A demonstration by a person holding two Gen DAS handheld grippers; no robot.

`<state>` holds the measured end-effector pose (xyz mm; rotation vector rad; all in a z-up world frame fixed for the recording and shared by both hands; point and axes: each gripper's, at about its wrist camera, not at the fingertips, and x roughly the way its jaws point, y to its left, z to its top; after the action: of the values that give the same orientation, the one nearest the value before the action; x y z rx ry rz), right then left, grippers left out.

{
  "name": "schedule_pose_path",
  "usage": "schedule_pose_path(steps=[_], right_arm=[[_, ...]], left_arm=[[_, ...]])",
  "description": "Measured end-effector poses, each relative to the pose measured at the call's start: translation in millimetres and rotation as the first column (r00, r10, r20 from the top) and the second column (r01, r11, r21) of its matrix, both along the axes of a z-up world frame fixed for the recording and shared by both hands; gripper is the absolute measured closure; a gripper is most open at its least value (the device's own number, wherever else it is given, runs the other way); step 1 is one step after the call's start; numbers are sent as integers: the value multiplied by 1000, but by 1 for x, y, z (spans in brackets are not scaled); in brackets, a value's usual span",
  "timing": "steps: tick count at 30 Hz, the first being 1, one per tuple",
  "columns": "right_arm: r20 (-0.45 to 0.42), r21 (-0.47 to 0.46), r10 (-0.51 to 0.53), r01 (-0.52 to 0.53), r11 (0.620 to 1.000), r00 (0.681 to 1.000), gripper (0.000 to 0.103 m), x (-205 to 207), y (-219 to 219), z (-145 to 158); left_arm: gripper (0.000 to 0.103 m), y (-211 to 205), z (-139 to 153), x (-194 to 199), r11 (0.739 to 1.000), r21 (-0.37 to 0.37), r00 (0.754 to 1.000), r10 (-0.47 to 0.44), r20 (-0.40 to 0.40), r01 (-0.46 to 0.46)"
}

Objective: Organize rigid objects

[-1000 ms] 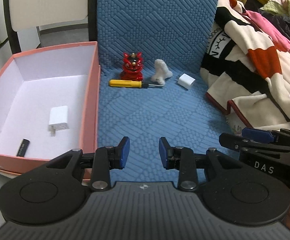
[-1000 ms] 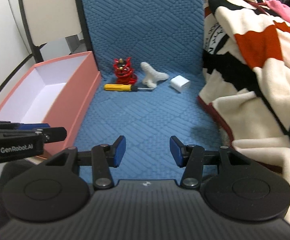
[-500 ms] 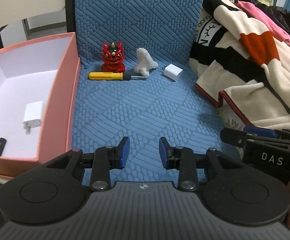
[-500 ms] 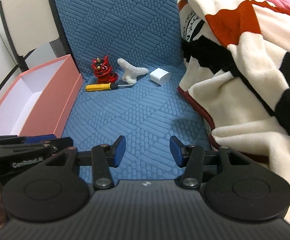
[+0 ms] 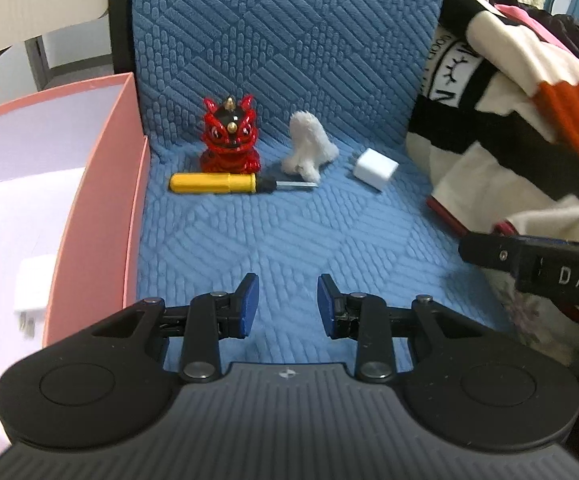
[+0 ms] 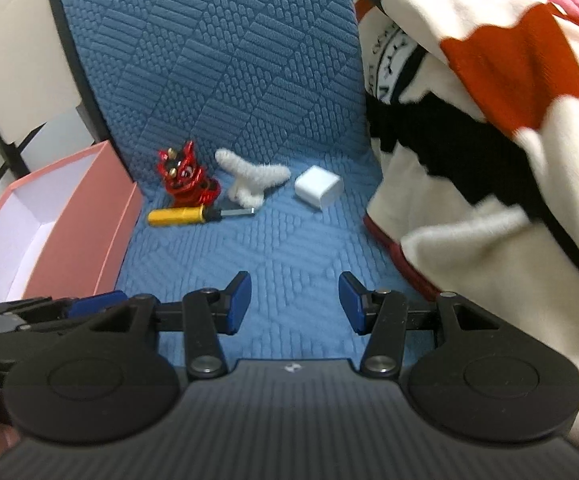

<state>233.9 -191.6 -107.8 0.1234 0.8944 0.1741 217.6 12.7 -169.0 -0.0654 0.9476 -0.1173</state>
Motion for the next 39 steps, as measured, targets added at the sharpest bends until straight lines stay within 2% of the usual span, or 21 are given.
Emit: schedule_pose_path(steps=[6,14,19,21,23,26,28,29,34,36,39], right_arm=[[15,-15,-16,16,1000,1000,51,33,7,-16],[38,69,-49,46,997,998,51,64,-7,-40],[15,66,-34,33,997,999,49,88,-1,-53],[12,52,-17,16,999,1000,49,97,4,-55],[9,41,-6,5,999,1000,47,107,8,-58],[-7,26,-4,5,1000,1000,41,124,12,-66],[-17,-3,-20,20,1000,1000,32,134,13,-71],[-24,-8,-31,30,1000,999,31,138,13,-74],[-75,-25,-97,95,995,993,31,159,6,-88],[-90,-20,-103,102,995,991,31,167,6,-93],[-108,-6,-99,99,995,989,31,176,6,-99]], left_arm=[[66,3,-8,32,1000,11,1000,-22,10,21],[66,0,-19,77,1000,15,999,-19,31,18],[65,-2,-23,107,1000,26,999,-14,33,13],[52,-2,-24,119,999,51,999,-14,36,13],[46,0,-26,128,998,69,999,-8,39,5],[46,4,-28,138,995,97,998,17,61,-23],[46,6,-30,145,996,89,998,25,55,-29],[45,8,-31,150,996,81,999,29,42,-32],[38,19,-39,166,996,56,998,63,-1,-63],[30,23,-40,171,996,52,997,79,-8,-78],[28,29,-41,177,994,55,996,92,-9,-91]])
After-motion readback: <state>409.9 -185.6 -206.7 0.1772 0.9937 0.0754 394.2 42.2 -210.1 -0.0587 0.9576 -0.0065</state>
